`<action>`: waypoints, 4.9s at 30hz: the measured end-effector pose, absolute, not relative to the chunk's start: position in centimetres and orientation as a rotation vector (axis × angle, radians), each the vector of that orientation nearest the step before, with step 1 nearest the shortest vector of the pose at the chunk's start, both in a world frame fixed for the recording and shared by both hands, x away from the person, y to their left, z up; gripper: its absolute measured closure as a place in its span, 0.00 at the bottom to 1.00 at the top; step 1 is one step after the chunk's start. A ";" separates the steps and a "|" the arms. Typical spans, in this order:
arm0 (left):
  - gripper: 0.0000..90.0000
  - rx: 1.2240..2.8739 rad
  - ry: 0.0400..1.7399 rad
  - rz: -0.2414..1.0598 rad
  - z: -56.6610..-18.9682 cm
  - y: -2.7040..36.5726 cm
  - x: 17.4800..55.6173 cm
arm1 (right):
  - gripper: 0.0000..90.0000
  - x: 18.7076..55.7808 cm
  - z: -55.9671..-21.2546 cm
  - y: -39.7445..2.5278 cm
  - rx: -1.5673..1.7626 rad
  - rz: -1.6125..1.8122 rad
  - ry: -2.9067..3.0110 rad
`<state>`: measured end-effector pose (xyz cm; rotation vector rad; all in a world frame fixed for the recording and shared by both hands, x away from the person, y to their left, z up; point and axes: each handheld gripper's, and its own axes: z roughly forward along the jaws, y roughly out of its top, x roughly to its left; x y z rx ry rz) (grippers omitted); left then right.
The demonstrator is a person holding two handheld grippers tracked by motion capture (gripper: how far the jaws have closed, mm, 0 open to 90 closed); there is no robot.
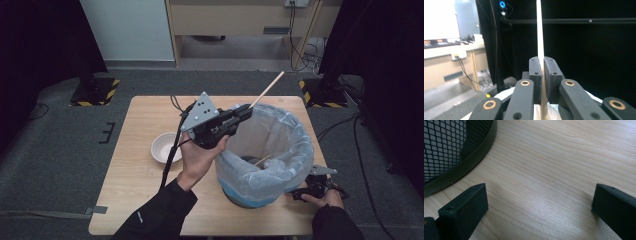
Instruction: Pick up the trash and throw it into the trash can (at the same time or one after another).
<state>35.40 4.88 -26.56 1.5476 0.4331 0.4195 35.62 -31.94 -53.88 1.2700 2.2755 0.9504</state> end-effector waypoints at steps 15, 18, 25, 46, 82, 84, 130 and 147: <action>0.55 1.519 0.515 0.491 -27.0 9.6 36.2 | 0.01 35.6 -53.9 -31.9 1.270 0.951 2.275; 0.50 1.526 0.552 0.526 -27.4 11.3 36.4 | 0.01 35.6 -53.9 -31.9 1.270 0.950 2.276; 0.42 1.561 0.715 0.631 -30.5 17.5 37.6 | 0.01 35.6 -53.9 -31.9 1.270 0.952 2.274; 0.38 1.779 1.364 0.596 -48.5 27.2 44.5 | 0.01 35.6 -53.9 -31.9 1.270 0.951 2.275; 0.92 1.654 1.222 0.608 -42.3 25.6 41.8 | 0.01 35.6 -53.9 -31.9 1.270 0.950 2.276; 0.92 1.587 1.175 0.630 -40.4 25.7 41.1 | 0.01 35.6 -53.9 -31.9 1.270 0.951 2.276; 0.41 1.482 0.631 0.531 -29.5 13.6 36.2 | 0.01 35.6 -53.9 -31.9 1.271 0.951 2.276; 0.22 2.024 1.237 0.456 -48.8 24.9 36.5 | 0.01 35.6 -53.9 -31.9 1.271 0.951 2.274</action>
